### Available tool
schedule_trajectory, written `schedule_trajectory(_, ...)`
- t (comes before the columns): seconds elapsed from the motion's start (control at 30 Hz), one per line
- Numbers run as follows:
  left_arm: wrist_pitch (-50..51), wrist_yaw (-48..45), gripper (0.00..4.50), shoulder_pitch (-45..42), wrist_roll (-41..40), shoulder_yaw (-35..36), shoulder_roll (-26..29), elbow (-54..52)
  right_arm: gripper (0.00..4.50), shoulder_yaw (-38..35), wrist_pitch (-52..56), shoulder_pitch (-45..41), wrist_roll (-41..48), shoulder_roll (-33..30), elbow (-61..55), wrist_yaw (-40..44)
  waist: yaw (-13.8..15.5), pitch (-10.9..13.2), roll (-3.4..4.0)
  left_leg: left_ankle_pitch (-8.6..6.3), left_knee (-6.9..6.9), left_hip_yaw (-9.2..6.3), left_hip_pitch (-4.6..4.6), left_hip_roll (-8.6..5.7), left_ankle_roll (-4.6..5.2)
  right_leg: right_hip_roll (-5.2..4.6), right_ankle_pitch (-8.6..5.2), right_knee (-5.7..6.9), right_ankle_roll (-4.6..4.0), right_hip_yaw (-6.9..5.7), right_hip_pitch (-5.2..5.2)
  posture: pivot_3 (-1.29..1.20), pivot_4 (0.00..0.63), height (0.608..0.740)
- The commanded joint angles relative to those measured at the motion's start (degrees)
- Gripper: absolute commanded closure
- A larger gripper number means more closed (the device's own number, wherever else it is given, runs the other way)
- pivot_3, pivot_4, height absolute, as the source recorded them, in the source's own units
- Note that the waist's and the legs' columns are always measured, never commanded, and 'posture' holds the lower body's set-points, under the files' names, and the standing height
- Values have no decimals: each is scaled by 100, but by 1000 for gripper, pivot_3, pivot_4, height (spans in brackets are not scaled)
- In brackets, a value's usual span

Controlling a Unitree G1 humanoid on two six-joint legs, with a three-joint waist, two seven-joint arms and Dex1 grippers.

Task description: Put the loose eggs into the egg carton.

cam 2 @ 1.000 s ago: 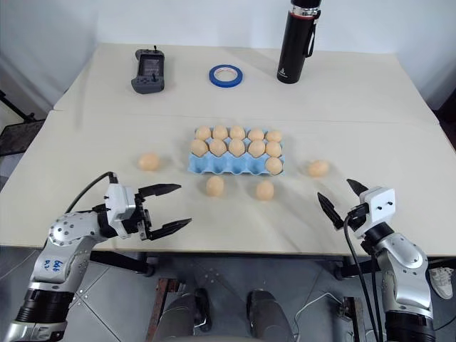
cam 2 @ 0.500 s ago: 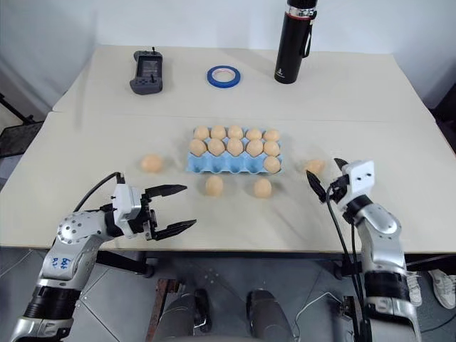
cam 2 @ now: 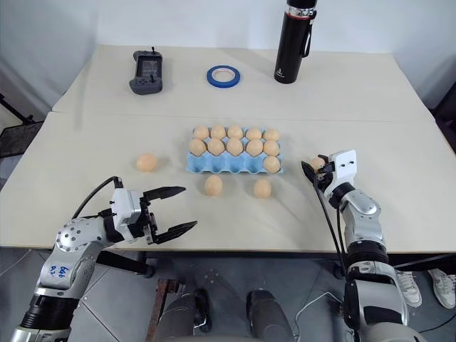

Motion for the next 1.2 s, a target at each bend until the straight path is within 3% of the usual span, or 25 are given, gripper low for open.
schedule_trajectory(0.03, -55, 66, 0, 89, -34, 185, 50, -278, 2108, -3, 17, -84, 182, 41, -472, 219, -7, 0, 0, 0, 0, 0, 0, 0, 0, 0, 0, 1, 0, 0, 0, 0, 150, 740)
schedule_trajectory(0.27, -77, 211, 0, 216, -84, 560, 76, -132, 2108, 490, 826, -267, 498, 601, -2066, 485, -55, 2, 4, 0, -2, -2, 1, 10, -2, 6, -1, 13, -1, -1, -5, 0, 150, 740)
schedule_trajectory(0.53, -72, 304, 0, 275, -24, 591, 40, -157, 2108, 932, 763, -404, 147, 968, -1768, 469, 7, 2, 4, -2, -13, 0, -4, 0, -3, -9, -1, 2, -3, -5, -8, 0, 150, 740)
schedule_trajectory(0.73, -89, 430, 0, 333, -1, 659, 41, -237, 190, 1028, 671, -444, 86, 1057, -1616, 544, 6, 2, 5, -1, -29, 1, -4, 0, -4, -8, -4, -2, -8, -6, -13, 0, 150, 740)
schedule_trajectory(0.8, -89, 443, 0, 359, 0, 673, 44, -255, 86, 982, 666, -475, 147, 1043, -1672, 571, -4, 3, 4, -1, -31, 2, -4, 0, -4, -8, -4, -4, -8, -5, -13, 0, 150, 740)
schedule_trajectory(0.97, -13, 454, 0, 343, -52, 716, 107, -310, 86, 845, 996, -99, 569, 668, -2696, 1018, 9, 4, 7, -1, -36, 2, -4, 0, -4, -7, -4, -6, -8, -5, -15, 0, 150, 740)
schedule_trajectory(1.2, -48, 371, 0, 281, 17, 645, 105, -91, 86, 309, 1347, 1049, 1001, -375, -3786, 1446, 54, 4, 6, -4, -41, 0, -7, -5, 0, -13, -4, -24, -7, -7, -7, 0, 150, 740)
